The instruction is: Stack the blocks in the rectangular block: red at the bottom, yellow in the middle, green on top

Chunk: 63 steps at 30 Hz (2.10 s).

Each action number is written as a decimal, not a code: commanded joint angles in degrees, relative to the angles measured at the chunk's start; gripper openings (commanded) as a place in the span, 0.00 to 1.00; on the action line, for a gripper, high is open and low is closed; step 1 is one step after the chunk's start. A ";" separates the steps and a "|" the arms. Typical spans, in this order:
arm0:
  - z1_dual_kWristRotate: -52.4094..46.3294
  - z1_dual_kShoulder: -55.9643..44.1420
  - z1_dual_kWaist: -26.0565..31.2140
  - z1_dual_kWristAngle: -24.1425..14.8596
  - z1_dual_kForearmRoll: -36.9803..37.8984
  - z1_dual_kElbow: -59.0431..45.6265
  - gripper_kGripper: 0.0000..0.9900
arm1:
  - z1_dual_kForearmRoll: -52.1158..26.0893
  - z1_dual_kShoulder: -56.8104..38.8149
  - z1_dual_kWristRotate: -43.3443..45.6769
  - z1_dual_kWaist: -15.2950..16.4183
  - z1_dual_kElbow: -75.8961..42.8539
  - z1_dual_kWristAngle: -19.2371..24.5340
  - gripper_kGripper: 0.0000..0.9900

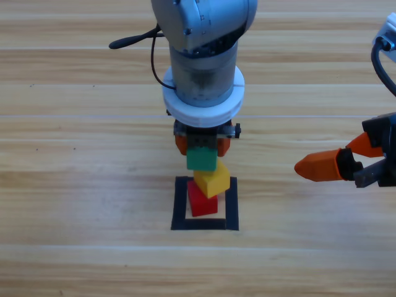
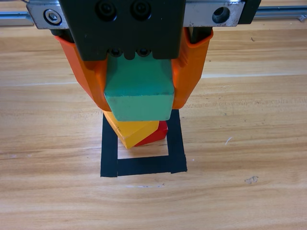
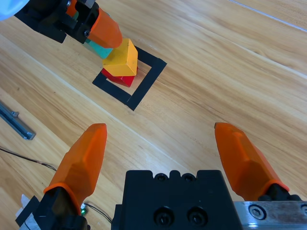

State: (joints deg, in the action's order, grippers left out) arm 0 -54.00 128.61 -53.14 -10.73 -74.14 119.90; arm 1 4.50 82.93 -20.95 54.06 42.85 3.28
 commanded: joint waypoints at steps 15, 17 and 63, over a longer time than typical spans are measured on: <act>0.39 4.19 -1.08 -0.70 -0.04 0.60 0.18 | -1.25 -1.28 0.65 -1.42 -1.99 -0.21 1.00; 0.39 4.37 -1.08 -0.70 0.05 0.60 0.18 | -1.25 -1.28 0.65 -1.42 -1.99 -0.21 1.00; -0.22 4.37 -1.08 -0.70 0.05 -0.02 0.18 | -1.25 -1.19 0.74 -1.42 -2.16 -1.00 1.00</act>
State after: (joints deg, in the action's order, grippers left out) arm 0 -54.02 130.80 -53.15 -10.73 -74.14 121.11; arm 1 4.50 82.93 -20.50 54.06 42.58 3.21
